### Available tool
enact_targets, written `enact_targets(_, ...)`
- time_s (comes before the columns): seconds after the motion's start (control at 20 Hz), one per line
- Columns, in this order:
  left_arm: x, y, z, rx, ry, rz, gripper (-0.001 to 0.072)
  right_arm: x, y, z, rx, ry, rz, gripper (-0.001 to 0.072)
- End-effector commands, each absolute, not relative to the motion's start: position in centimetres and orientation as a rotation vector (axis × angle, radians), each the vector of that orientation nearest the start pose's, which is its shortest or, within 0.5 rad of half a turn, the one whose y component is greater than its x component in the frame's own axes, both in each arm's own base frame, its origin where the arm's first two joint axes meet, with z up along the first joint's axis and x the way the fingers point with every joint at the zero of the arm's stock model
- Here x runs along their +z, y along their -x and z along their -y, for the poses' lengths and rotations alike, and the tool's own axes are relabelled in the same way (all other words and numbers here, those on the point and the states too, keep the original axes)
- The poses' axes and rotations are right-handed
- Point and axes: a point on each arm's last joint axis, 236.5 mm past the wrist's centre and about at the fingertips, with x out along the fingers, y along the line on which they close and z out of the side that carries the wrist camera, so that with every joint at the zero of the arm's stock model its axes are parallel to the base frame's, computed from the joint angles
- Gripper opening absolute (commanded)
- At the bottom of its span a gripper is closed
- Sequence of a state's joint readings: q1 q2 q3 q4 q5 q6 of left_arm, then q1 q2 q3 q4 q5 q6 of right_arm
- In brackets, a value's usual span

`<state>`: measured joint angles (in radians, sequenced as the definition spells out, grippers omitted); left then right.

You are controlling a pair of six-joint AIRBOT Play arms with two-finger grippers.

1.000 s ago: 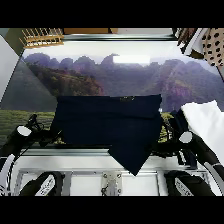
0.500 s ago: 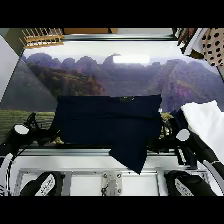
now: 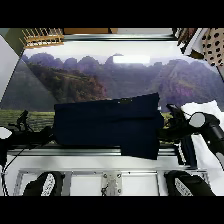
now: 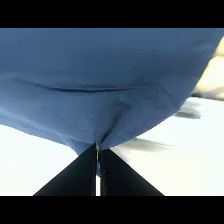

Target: Fold the clothes and pants, and hang the long-sleeved shirts on hangers.

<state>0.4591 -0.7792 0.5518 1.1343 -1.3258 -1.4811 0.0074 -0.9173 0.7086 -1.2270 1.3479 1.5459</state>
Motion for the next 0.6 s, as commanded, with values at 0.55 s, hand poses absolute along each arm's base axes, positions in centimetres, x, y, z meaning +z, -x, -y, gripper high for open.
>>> enact_targets(0.55,-4.9,-35.6,-1.1,-0.047,0.586,-1.445,0.0008,-2.4,-42.0,-6.3,0.153,-0.289,-1.281,0.0013)
